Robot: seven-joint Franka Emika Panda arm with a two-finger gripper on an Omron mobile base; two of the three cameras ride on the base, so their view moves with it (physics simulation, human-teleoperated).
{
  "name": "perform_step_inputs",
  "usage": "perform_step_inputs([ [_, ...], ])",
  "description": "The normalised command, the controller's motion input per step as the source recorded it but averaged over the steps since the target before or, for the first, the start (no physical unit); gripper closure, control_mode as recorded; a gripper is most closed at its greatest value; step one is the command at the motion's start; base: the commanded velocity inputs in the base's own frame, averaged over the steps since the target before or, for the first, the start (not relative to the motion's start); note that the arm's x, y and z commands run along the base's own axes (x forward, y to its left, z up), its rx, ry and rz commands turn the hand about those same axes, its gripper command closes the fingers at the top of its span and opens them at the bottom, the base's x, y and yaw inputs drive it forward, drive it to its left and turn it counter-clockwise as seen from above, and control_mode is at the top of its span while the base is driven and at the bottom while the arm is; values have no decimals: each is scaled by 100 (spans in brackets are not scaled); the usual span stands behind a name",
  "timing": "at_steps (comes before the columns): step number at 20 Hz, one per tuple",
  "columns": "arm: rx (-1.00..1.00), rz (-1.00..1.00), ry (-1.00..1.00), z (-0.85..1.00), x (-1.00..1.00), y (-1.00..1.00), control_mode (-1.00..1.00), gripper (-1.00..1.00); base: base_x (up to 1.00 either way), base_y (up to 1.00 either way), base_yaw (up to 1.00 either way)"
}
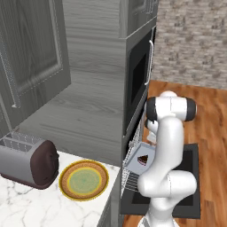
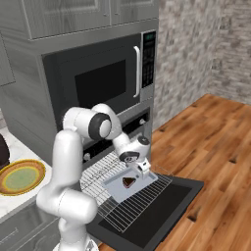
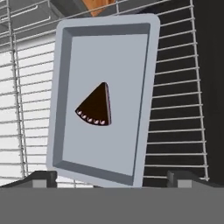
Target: Take the baked cake out of the oven and place it on the plate for cooling. Then close the oven door.
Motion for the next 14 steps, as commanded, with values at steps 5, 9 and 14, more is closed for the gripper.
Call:
perform_step_inputs([
  [5, 2, 0, 4, -28, 15, 9, -100, -100, 0, 0, 0],
  [9, 2, 0, 4, -29, 16, 2, -100, -100, 0, 0, 0],
  [14, 3, 0, 4, -28, 19, 1, -100, -100, 0, 0, 0],
])
